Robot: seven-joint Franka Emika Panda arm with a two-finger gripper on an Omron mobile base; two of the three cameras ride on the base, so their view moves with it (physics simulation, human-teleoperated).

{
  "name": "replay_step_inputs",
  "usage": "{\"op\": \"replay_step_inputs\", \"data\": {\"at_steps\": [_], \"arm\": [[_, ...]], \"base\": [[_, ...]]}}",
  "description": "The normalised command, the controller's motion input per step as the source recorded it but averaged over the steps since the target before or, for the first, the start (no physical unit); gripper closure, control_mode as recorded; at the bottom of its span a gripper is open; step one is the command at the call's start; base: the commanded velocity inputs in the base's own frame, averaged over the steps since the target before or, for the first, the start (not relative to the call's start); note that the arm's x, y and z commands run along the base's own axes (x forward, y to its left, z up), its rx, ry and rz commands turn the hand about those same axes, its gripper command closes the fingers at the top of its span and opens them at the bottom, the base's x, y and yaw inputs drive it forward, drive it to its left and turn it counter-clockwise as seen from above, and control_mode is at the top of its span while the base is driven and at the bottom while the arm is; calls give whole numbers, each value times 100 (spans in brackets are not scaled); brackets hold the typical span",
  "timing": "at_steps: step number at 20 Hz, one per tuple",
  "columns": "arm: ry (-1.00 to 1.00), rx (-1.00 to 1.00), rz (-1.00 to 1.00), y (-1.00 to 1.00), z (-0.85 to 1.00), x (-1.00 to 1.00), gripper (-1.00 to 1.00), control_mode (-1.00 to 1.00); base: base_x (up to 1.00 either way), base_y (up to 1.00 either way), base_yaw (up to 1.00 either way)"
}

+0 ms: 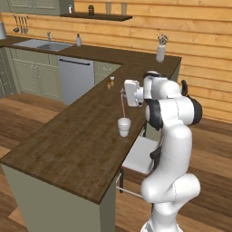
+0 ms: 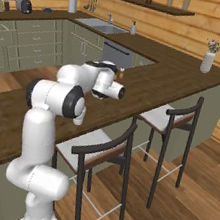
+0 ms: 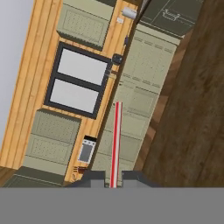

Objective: Take a straw from the drawer in front and place it inside the glass cup on the dining counter.

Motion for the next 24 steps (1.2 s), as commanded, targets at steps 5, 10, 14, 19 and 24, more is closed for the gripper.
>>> {"op": "replay_step_inputs", "data": {"at_steps": [5,10,14,19,24], "arm": [[0,0,0,0,-4,-11,100,-100],[-4,0,0,-3,0,-39,100,-100],[-11,1,1,0,39,-22,100,-100],[-17,3,1,0,63,-8,100,-100],[-10,0,0,0,23,-54,100,-100]], "base": [[0,0,0],[0,0,0],[0,0,0],[0,0,0],[0,0,0]]}}
